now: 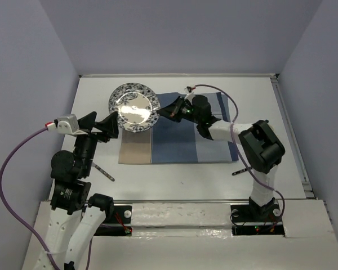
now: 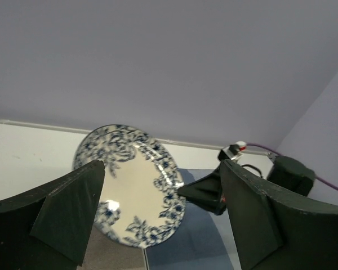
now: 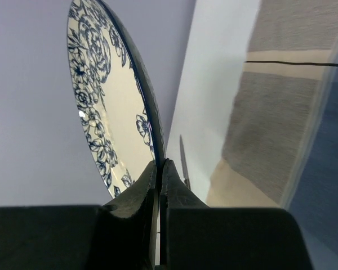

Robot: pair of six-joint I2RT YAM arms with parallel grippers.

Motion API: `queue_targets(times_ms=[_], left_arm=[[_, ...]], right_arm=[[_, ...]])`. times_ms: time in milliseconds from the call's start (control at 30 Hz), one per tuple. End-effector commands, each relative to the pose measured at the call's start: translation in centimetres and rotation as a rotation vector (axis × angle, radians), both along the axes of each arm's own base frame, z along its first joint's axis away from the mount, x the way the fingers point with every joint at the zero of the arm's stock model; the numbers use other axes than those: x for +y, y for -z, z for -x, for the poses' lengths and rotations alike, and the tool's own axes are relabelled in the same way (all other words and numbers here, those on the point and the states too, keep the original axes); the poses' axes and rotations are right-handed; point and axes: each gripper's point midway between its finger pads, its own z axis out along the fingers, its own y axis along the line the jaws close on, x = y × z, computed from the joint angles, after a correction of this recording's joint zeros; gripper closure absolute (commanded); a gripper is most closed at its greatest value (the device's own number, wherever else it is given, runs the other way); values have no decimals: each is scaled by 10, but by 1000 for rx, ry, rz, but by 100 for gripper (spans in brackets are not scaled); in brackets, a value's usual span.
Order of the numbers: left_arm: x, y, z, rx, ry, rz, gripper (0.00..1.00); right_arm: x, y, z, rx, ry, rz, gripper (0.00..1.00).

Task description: Set the dinner table for one person

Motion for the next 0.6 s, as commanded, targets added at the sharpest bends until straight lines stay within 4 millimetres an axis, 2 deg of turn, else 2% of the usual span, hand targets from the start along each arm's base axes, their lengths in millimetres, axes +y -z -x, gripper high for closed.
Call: queue_targets(times_ms=[0,67,133,200,267,367,567], left_arm=[[-6,10,-9,14,22,-15,6],[-8,17,-12,30,26,-23,6],[-9,21,-14,39,30,-30,6],[-9,25,-15,50,30,-38,6],[-9,27,-16,54,30,-42,6],[-8,30,-18,66,23,-48,6],[-9,33,-19,74,24,-52,6]], right_arm=[[-69,-73,-8,-206,131,-122,100],[-93,-59,-1,-193,165,-76,100],[-119,-48,-8,-184,214,-47,100],[-137,-33,-4,-157,232,-24,100],[-157,-24,-8,-147,265,-6,100],[-168,-12,-8,-134,260,15,100],[-164,11,-11,-97,236,43,100]])
